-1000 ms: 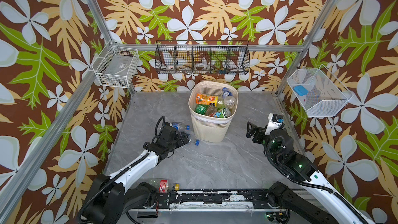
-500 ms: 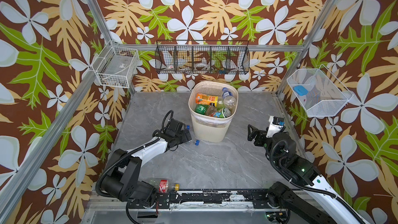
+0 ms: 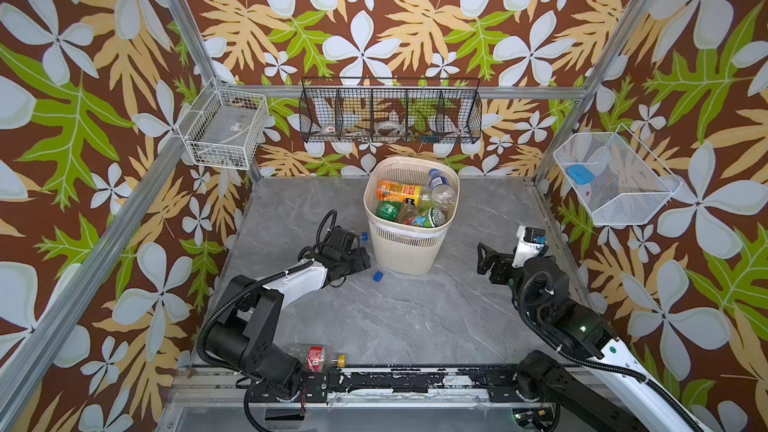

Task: Throw the plastic bottles in the bin
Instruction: 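Withdraw the right gripper while the left gripper lowers onto the soda water bottle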

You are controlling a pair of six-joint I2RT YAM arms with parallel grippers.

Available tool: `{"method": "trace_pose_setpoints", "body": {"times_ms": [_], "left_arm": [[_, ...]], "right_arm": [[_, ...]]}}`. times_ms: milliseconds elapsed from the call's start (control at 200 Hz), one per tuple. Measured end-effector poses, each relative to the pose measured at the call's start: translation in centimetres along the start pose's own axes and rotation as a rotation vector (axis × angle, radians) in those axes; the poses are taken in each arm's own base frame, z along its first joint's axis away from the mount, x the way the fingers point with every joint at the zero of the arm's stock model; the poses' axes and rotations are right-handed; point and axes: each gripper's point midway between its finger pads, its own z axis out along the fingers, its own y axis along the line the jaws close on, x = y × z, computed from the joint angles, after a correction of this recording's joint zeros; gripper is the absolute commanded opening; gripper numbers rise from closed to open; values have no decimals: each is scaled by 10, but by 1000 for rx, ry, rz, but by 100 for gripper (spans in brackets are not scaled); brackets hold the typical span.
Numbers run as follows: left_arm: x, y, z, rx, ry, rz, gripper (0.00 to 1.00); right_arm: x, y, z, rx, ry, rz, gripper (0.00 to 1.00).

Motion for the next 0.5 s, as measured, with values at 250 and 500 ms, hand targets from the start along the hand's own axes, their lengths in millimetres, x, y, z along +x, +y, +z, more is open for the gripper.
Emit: {"method": "trace_pose_setpoints", "body": {"times_ms": [250, 500], "left_arm": [[-1, 2, -5, -20, 8, 12, 97], [-1, 2, -13, -16, 1, 8, 98]], "right_arm": [[2, 1, 2, 3, 7, -6, 100], [2, 1, 3, 3, 7, -6, 100]]}}
